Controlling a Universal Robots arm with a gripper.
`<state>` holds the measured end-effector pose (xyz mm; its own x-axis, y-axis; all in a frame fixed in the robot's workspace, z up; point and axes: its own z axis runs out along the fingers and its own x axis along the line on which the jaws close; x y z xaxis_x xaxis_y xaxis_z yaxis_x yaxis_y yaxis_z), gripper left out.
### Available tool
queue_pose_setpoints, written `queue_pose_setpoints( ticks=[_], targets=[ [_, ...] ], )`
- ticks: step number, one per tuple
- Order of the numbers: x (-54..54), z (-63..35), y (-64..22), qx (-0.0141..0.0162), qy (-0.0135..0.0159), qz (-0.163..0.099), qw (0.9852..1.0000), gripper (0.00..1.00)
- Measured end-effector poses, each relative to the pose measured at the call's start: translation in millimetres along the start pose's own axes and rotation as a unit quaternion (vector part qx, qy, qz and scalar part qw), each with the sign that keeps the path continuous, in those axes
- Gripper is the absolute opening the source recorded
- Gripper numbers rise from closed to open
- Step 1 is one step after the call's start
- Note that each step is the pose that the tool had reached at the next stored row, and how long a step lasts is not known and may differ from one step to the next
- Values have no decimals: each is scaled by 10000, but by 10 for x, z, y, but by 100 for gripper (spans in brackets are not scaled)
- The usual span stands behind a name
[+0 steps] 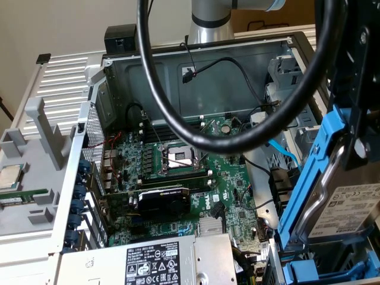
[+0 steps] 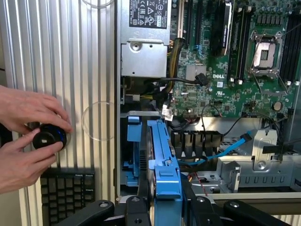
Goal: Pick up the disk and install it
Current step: 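Insert the disk into the insertion slot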
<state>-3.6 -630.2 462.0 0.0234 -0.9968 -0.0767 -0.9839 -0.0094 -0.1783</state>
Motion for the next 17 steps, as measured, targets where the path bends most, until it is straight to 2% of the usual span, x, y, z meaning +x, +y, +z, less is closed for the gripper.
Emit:
queue_pose_setpoints(
  ticks=[7,9,12,17],
  targets=[
    [-1,-8,41,31,1,-3,10000,36],
    [-1,-12,57,69,2,-6,10000,36],
    [-1,-15,77,162,3,-13,9999,36],
    [-3,-27,147,281,3,-22,9996,36]
  ],
)
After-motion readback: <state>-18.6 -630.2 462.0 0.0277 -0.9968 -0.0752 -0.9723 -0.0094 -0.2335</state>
